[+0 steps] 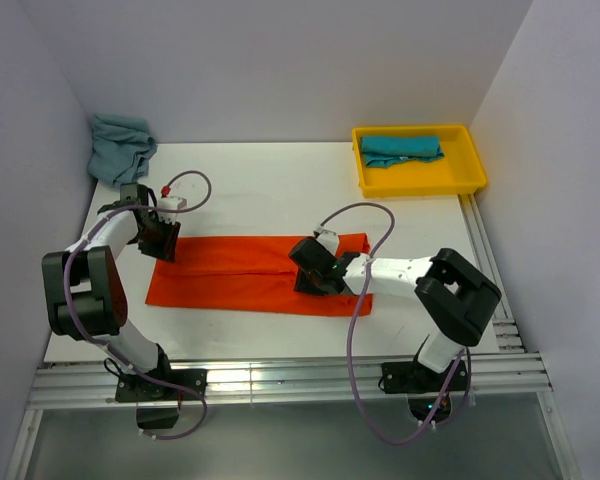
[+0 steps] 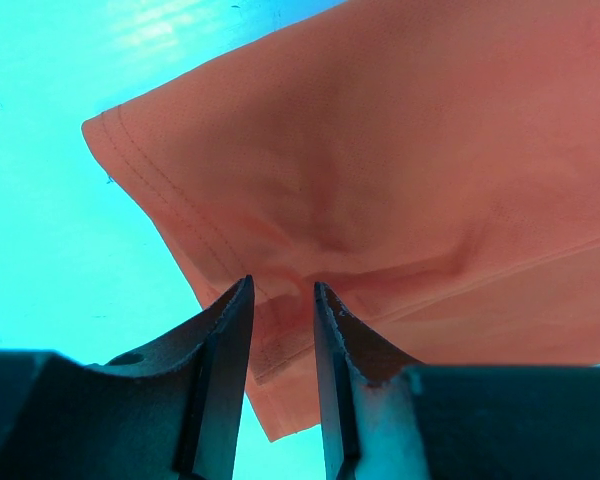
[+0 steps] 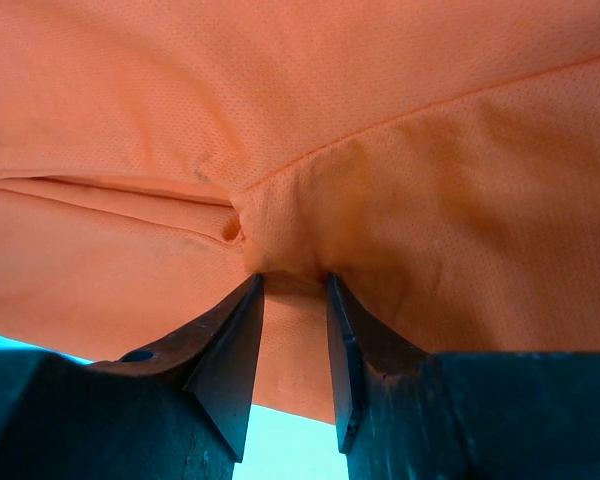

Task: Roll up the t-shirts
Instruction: Fold the tshirt

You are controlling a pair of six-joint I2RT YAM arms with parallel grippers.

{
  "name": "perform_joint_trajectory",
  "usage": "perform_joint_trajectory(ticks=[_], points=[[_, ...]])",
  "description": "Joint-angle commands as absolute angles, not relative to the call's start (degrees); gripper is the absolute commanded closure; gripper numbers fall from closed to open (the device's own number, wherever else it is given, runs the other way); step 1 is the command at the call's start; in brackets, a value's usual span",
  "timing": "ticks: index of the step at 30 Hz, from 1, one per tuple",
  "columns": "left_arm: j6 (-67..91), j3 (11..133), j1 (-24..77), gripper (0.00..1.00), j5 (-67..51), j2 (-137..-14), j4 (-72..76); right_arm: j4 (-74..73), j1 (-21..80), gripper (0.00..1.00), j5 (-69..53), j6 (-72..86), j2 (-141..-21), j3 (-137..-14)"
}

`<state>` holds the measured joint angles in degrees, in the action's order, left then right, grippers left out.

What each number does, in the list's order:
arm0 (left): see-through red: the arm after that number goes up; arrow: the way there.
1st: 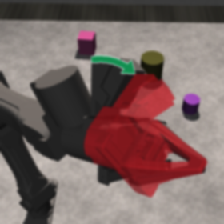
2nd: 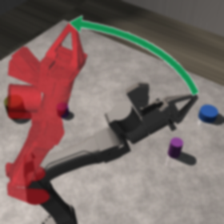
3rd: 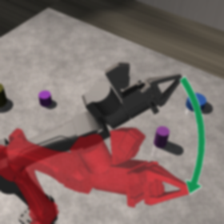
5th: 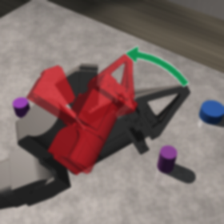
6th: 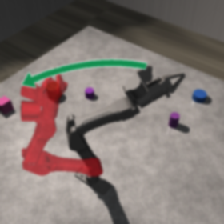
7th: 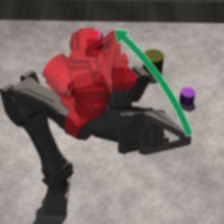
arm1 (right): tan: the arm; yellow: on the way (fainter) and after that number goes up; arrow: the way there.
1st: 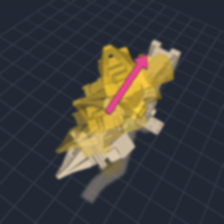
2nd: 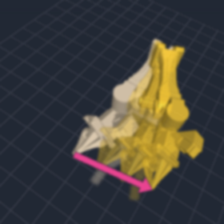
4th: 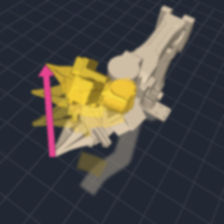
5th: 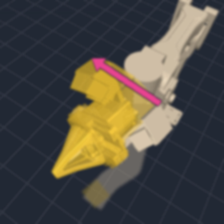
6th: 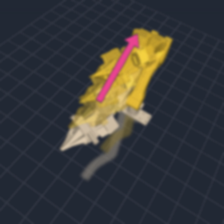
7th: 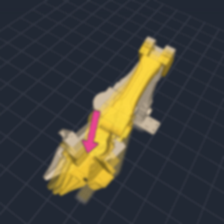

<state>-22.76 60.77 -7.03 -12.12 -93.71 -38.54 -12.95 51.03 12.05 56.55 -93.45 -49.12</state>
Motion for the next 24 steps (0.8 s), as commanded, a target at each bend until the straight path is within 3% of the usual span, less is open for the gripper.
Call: perform_joint_trajectory(ticks=[1, 13, 24], points=[[-22.32, 61.26, -6.86, 0.64, -12.30, -93.78, -37.79, -16.86, 51.15, 0.60, 15.29, 55.55, -91.41, -52.82], [-19.69, 66.62, -7.73, 0.53, -12.92, -89.56, -40.34, -22.32, 50.36, 0.57, 19.33, 55.45, -80.95, -55.90], [-18.90, 71.10, -9.76, 0.50, -15.64, -89.21, -43.85, -16.35, 41.58, 0.46, 14.60, 59.24, -76.99, -42.64]])
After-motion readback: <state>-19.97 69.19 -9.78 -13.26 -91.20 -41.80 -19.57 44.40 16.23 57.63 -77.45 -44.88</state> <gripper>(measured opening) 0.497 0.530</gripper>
